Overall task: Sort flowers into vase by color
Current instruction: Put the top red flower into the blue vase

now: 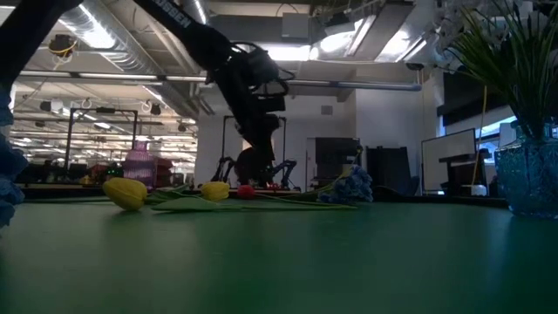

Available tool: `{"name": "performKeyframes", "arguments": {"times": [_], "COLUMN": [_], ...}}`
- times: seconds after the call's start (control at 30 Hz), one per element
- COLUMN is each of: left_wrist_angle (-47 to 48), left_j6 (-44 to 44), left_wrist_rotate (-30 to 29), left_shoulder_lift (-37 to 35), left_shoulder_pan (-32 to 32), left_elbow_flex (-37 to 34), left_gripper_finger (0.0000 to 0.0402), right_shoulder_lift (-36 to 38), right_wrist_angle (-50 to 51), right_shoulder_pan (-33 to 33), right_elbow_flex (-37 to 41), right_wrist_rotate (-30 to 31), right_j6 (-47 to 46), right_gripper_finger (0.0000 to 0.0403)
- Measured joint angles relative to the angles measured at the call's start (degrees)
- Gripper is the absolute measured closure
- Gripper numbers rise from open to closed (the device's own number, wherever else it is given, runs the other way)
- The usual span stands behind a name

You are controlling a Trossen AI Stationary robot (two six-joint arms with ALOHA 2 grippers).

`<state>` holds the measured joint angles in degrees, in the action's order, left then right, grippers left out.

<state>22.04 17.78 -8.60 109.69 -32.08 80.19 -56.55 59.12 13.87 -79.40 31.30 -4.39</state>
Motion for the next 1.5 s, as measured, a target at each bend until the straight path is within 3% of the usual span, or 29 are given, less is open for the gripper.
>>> {"name": "performKeyframes", "arguments": {"times": [0.23,0.33,0.57,0.73,0.93,1.17,1.33,1.5], "left_wrist_angle": [3.0,3.3,12.9,14.4,16.9,19.8,23.3,31.5], "left_j6": [16.0,18.9,18.4,16.9,11.3,11.5,12.7,6.9], "left_wrist_rotate": [2.3,1.7,1.3,-0.8,0.1,-4.5,-10.8,-10.0], "left_shoulder_lift": [4.6,6.6,14.7,17.2,17.2,16.7,14.6,9.6], "left_shoulder_pan": [-2.4,-3.1,-4.5,-4.1,-2.5,1.1,3.6,6.8], "left_elbow_flex": [0.7,1.6,10.7,14.0,14.0,13.9,13.9,13.9], "left_gripper_finger": [0.0278,0.0278,0.0278,0.0278,0.0293,0.0389,0.0393,0.0399], "right_shoulder_lift": [-0.9,-1.5,-2.8,-4.2,-5.4,-5.2,-5.0,-5.1], "right_wrist_angle": [-1.7,-2.9,-3.9,-4.0,-5.4,-7.8,-8.0,-7.7], "right_shoulder_pan": [0.0,0.0,0.0,0.0,0.0,0.0,0.0,0.0], "right_elbow_flex": [-0.1,-0.1,0.0,0.0,-0.1,-3.1,-4.0,-4.0], "right_wrist_rotate": [1.1,1.2,2.2,2.1,-0.5,-6.9,-6.8,-7.1], "right_j6": [-1.9,-2.0,-2.9,-3.0,-5.3,-5.8,-6.0,-7.8], "right_gripper_finger": [0.0237,0.0237,0.0237,0.0237,0.0237,0.0237,0.0237,0.0237]}}
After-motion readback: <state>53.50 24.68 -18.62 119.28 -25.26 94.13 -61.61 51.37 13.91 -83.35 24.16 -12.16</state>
